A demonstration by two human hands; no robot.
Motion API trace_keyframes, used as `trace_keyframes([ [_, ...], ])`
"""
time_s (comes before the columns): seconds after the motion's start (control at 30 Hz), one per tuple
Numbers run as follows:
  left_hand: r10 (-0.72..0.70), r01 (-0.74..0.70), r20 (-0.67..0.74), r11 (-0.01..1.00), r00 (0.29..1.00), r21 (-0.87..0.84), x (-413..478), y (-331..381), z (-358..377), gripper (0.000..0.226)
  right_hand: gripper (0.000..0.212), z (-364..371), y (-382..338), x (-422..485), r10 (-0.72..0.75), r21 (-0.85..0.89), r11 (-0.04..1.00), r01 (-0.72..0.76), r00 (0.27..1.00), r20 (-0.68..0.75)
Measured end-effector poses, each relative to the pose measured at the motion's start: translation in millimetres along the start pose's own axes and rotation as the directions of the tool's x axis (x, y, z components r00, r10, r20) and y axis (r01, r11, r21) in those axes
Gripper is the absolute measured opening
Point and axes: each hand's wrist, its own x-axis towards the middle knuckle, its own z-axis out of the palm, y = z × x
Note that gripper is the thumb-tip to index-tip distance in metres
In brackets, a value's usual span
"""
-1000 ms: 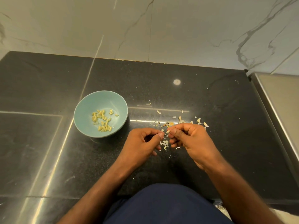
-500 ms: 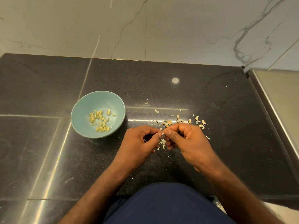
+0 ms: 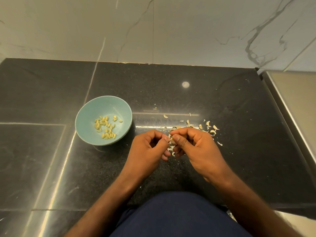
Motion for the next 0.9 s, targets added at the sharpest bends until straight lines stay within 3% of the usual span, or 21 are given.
trace_keyframes([
  [0.23,-0.093,0.094,0.020,0.987,0.995,-0.127,2.5,-3.8,4.4,0.015,0.016,3.9,7.0,1.3,0.031,0.094,0.995,-0.034,0.999,0.038],
  [0.4,-0.213,0.199,-0.115,0.972,0.970,-0.122,14.6,-28.3,-6.7,0.020,0.016,-0.5,20.2,5.2,0.114,0.052,0.992,-0.113,0.993,-0.018],
  [0.53,-0.214,0.244,-0.173,0.952,0.961,0.182,10.4,-59.1,-22.9,0.019,0.010,-7.5,40.3,4.7,0.219,-0.154,0.963,-0.222,0.975,-0.038],
  [0.6,-0.244,0.262,-0.114,0.944,0.963,0.198,4.0,-69.4,-23.6,0.012,0.014,-11.3,49.4,1.9,0.244,-0.274,0.933,-0.234,0.970,0.003],
  [0.7,-0.251,0.249,-0.014,0.945,0.968,0.211,-6.1,-76.9,-14.5,0.032,0.031,-20.2,55.0,-2.5,0.233,-0.505,0.853,-0.134,0.963,0.138],
  [0.83,-0.205,0.206,-0.025,0.959,0.978,0.196,-12.8,-78.6,-0.8,0.028,0.012,-24.9,53.0,-10.6,0.336,-0.676,0.735,-0.044,0.890,0.308],
  [0.9,-0.191,0.194,-0.036,0.958,0.981,0.210,-13.4,-79.5,1.5,0.018,0.015,-20.3,54.1,-16.7,0.375,-0.723,0.691,-0.006,0.857,0.352],
])
